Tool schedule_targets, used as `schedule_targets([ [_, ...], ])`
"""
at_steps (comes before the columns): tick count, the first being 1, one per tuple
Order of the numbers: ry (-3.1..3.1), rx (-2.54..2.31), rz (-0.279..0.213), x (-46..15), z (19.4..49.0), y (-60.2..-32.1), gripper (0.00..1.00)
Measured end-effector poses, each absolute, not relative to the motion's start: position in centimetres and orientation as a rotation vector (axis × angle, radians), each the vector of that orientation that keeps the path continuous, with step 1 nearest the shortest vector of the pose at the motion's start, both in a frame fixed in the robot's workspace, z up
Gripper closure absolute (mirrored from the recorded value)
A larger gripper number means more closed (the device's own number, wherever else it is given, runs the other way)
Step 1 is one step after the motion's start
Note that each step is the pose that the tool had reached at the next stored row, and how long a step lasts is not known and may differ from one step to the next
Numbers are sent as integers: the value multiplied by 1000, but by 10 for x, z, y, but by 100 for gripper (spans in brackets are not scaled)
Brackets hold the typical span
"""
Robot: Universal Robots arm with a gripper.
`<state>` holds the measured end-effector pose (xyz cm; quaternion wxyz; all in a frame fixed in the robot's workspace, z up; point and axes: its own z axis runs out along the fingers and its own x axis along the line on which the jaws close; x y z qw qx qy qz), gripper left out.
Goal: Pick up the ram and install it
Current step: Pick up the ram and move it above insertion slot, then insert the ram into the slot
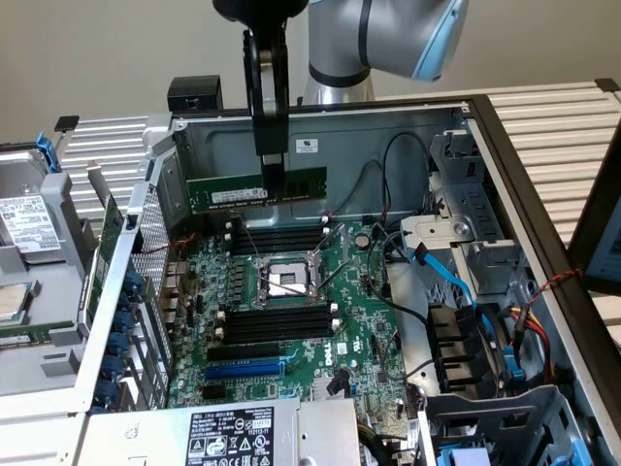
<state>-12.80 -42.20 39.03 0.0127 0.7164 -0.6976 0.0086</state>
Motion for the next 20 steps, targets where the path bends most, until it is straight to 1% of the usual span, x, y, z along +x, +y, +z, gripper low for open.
schedule_targets([
  [8, -2173, 2231, 30, -128, 390, -412, 87],
  [20, -2172, 2230, 31, -128, 388, -410, 87],
])
